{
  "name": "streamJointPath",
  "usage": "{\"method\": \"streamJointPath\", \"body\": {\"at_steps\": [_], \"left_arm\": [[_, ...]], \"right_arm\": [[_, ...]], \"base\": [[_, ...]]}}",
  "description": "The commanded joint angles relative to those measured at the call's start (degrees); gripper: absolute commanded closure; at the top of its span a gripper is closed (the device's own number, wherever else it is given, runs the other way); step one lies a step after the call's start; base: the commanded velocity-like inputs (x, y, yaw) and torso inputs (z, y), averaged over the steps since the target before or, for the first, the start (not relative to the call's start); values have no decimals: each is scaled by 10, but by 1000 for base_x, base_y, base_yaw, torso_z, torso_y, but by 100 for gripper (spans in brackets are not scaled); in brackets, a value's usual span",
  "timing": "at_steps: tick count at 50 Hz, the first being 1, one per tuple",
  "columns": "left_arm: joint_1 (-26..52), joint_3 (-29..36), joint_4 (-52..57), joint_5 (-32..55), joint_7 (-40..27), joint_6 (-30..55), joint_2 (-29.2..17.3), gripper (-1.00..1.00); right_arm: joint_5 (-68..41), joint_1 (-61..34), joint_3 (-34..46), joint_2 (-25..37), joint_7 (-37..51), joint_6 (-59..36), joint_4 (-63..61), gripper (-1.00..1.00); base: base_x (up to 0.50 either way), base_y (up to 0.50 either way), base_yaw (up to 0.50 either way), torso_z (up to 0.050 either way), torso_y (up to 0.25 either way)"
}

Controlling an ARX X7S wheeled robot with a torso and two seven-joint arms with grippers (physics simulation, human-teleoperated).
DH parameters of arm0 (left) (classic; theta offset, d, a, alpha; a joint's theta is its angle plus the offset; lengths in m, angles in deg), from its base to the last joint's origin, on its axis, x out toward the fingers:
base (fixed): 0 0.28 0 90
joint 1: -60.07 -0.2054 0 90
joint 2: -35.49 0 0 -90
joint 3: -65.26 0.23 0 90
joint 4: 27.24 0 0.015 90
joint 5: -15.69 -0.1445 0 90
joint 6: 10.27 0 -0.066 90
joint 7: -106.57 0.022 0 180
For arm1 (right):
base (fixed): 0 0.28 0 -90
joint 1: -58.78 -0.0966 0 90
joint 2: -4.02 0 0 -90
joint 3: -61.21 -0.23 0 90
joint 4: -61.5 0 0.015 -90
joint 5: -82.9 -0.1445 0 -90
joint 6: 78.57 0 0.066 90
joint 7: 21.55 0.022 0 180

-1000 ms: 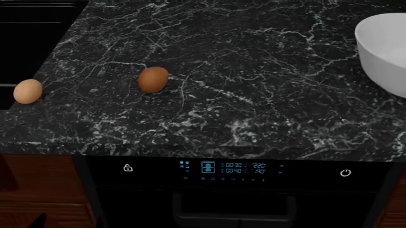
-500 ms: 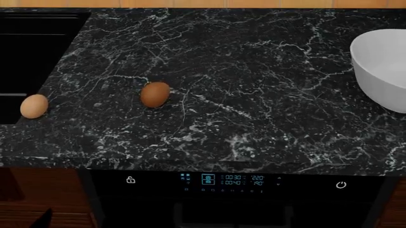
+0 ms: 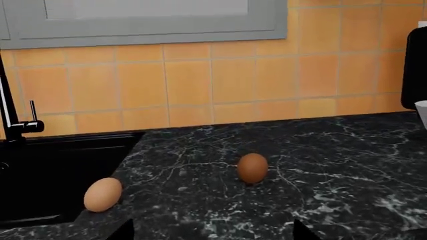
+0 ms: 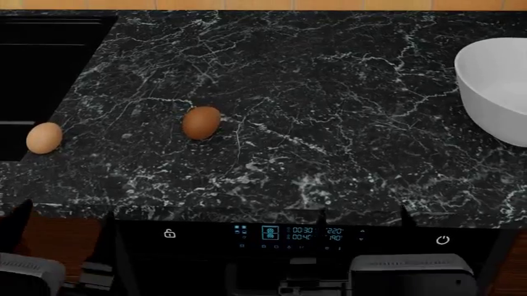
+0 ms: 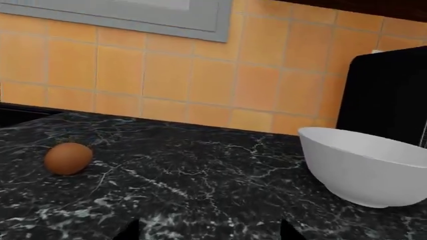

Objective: Place the eggs and milk next to the bowl.

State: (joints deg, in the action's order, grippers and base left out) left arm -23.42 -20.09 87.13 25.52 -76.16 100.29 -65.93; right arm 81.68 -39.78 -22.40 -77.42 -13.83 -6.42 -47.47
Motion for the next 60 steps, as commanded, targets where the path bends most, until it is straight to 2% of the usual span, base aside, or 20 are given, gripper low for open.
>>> {"method": "streamJointPath", "body": {"at_steps": [1, 9, 18, 34, 52, 60], "left_arm": [[66, -19, 59, 28, 10, 101, -41, -100], [141, -74, 69, 90, 16, 196, -58, -100], [183, -83, 43, 95, 15, 206, -66, -100], [171, -62, 35, 81, 24, 175, -76, -100], [167, -51, 40, 84, 23, 183, -80, -100], [167, -43, 33, 85, 23, 179, -76, -100]], "right_arm": [[-13, -65, -15, 22, -8, -80, -44, -100], [-50, -133, -43, 31, -23, -139, -45, -100], [-56, -169, -44, 44, -24, -182, -69, -100], [-59, -159, -33, 45, -25, -172, -56, -100], [-68, -149, -36, 47, -22, -163, -51, -100], [-79, -144, -44, 46, -21, -166, -53, -100]], "base": [[0, 0, 0, 0, 0], [0, 0, 0, 0, 0], [0, 0, 0, 0, 0], [0, 473, 0, 0, 0], [0, 500, 0, 0, 0], [0, 0, 0, 0, 0]]}}
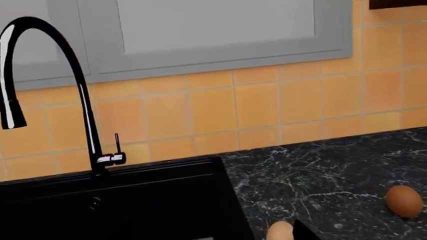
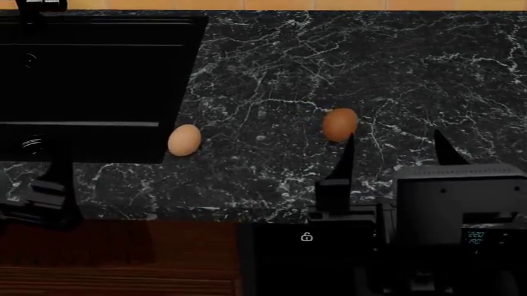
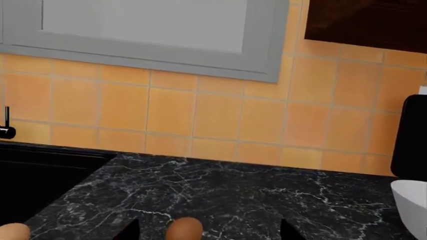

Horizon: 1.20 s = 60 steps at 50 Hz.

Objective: Place the eggs and milk next to the bowl.

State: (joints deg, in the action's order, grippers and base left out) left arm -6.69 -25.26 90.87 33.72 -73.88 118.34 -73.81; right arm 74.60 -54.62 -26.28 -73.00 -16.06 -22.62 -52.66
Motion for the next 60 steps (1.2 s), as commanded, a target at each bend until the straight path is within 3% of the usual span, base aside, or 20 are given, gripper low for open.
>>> {"method": "streamJointPath", "body": {"at_steps": [1, 48, 60], "left_arm": [[-1, 10, -4, 3, 0, 0, 3, -100], [-1, 24, -15, 12, 0, -2, -3, -100], [6, 30, -5, 68, 42, 76, -32, -100]], "right_arm": [[-9, 4, -5, 2, 2, -6, -2, -100], [-26, 4, 4, 8, 7, -6, 4, -100], [-32, 8, 4, 10, 8, -7, 11, -100]], "base": [[305, 0, 0, 0, 0], [338, 0, 0, 0, 0], [114, 0, 0, 0, 1]]}}
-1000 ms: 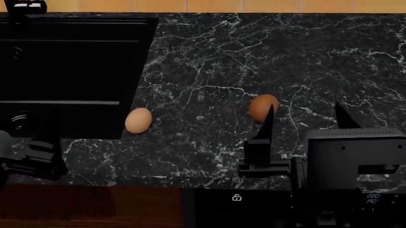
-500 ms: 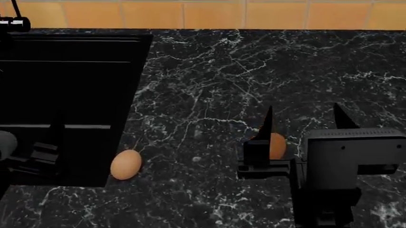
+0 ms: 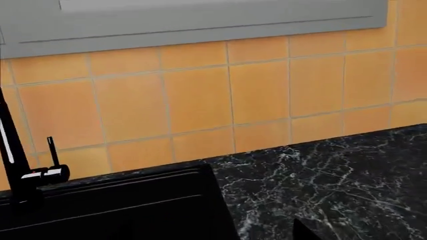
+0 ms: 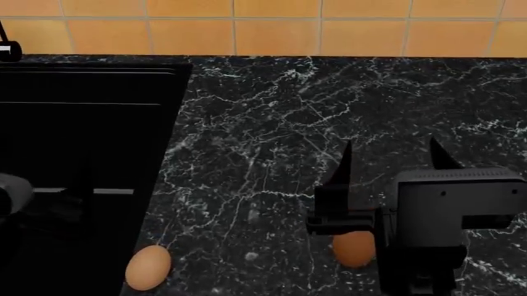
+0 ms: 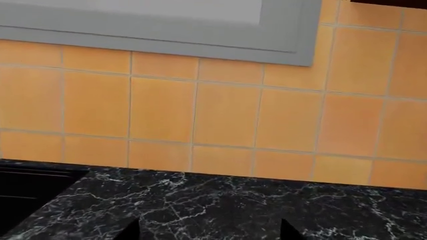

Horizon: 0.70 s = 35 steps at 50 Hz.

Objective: Place the eggs and milk next to the bowl.

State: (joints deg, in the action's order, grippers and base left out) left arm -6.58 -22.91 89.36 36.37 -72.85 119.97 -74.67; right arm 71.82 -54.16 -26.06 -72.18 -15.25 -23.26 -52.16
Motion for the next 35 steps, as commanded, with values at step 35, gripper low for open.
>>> {"method": "streamJointPath", "body": {"at_steps": [35], "left_arm": [[-2, 88, 59, 117, 142, 177, -125, -100]], "right_arm": [[-18, 19, 10, 11, 3, -7, -7, -100]], "base": [[0, 0, 0, 0, 0]]}}
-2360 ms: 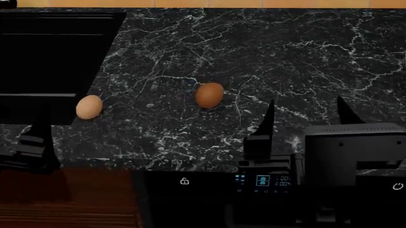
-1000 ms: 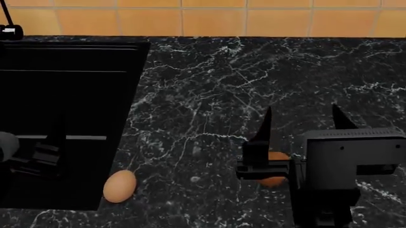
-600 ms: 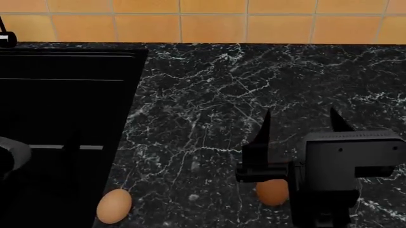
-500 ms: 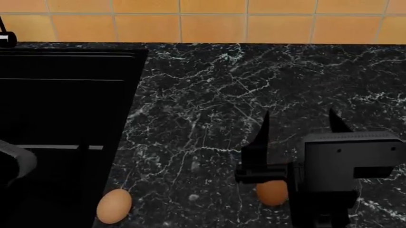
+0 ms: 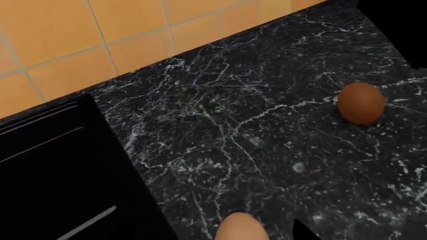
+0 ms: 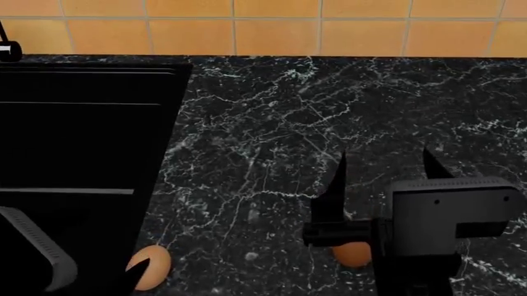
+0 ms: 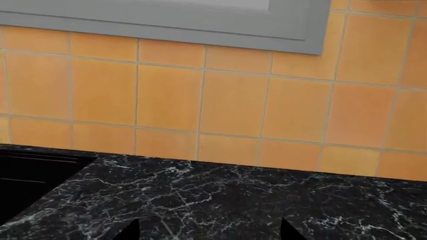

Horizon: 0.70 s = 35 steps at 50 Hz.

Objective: Place the eggs and milk next to the bowl.

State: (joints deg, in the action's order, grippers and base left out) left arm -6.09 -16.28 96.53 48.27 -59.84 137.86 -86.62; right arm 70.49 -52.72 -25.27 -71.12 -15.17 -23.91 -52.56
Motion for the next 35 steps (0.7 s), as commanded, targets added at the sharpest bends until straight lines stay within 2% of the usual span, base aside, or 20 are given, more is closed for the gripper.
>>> {"method": "streamJointPath", "body": {"at_steps": [1, 15, 23, 35], "left_arm": [[-7, 25, -18, -6, 12, -8, -4, -100], [4, 73, -60, -39, 20, -40, 7, -100], [23, 118, -128, -70, 41, -85, 24, -100], [35, 145, -179, -91, 53, -115, 36, -100]], "right_arm": [[-5, 5, 2, 0, 3, 0, -4, -100], [-9, 7, 3, 4, 5, 0, -3, -100], [-9, 2, 5, 5, 6, 4, 8, -100], [-10, 1, 8, 7, 9, 6, 11, -100]], "base": [[0, 0, 0, 0, 0], [0, 0, 0, 0, 0], [0, 0, 0, 0, 0], [0, 0, 0, 0, 0]]}}
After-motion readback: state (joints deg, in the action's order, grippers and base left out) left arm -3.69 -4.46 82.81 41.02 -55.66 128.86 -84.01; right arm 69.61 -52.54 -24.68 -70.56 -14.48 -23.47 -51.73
